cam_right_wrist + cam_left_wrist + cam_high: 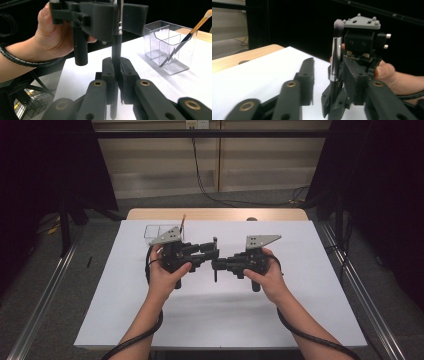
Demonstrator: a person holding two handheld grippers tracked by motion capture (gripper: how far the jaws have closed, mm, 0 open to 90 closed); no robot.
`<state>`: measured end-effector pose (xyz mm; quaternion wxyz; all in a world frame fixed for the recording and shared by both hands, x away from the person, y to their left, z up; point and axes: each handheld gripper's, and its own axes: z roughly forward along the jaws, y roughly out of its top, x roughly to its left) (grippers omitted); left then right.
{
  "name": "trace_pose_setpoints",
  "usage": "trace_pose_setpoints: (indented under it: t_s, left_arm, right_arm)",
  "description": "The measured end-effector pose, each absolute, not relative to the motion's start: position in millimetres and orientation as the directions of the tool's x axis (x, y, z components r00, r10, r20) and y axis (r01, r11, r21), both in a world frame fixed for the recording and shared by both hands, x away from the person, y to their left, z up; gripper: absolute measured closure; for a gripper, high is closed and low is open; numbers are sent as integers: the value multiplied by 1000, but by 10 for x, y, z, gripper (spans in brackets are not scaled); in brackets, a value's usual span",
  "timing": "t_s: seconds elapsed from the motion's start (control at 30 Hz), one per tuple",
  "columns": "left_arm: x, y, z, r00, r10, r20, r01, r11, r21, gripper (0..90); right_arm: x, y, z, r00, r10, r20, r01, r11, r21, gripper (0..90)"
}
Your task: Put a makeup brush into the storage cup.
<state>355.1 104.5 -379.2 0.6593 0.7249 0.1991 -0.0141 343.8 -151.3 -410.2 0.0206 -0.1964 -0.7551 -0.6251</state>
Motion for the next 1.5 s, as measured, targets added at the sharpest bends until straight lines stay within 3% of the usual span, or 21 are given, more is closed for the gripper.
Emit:
trace_pose_setpoints:
  t_s: [0.37, 0.53, 0.97, 1.23, 1.5]
  left_arm:
    - [3532, 1035, -3779, 932, 251, -260, 282, -53, 958, 716]
    - [3511, 1029, -3763, 936, 250, -246, 270, -65, 961, 830]
    - [3493, 1020, -3723, 940, 262, -218, 249, -95, 964, 836]
    - [3495, 1063, -3685, 940, 271, -208, 237, -79, 968, 836]
    - [3492, 1096, -3650, 938, 286, -196, 228, -82, 970, 835]
  right_arm:
    - [3432, -1505, -4075, -926, 266, 268, 313, 147, 938, 846]
    - [3430, -1506, -4078, -926, 269, 266, 313, 148, 938, 846]
    - [3417, -1524, -4090, -928, 269, 257, 303, 144, 942, 828]
    - [3393, -1568, -4085, -920, 306, 244, 299, 146, 943, 668]
    - [3369, -1576, -4072, -907, 355, 225, 295, 158, 942, 301]
